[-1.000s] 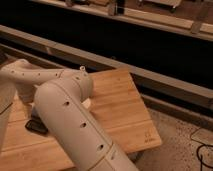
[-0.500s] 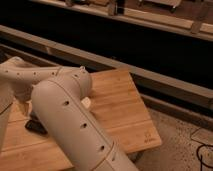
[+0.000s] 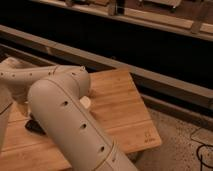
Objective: Wipe the white sponge on the table
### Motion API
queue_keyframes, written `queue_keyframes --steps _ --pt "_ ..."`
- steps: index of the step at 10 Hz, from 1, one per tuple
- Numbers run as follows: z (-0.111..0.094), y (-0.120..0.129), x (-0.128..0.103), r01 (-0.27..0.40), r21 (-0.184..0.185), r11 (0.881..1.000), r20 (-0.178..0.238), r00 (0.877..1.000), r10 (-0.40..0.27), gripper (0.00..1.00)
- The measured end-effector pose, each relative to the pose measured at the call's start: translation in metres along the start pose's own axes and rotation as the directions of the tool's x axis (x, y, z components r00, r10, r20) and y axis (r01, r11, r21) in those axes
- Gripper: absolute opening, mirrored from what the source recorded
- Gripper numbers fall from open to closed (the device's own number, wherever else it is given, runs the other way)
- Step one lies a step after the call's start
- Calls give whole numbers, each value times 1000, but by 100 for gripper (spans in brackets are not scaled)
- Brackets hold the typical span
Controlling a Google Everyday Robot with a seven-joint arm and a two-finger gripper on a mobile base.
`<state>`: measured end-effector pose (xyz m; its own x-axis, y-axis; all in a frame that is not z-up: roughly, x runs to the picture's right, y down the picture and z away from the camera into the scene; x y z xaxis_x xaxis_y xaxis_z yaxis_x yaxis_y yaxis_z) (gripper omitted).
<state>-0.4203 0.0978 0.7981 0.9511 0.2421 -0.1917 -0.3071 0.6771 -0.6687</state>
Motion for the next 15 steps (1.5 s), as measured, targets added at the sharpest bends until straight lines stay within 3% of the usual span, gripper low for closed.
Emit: queue_keyframes --steps 2,3,9,15 --pt "-4 6 -9 42 -26 999 47 998 -41 65" --pt "-4 7 -9 54 -31 998 49 997 -52 65" --pt "2 -17 20 35 -6 999 -63 997 -35 65" --pt "15 -24 30 -14 -40 999 -100 995 9 65"
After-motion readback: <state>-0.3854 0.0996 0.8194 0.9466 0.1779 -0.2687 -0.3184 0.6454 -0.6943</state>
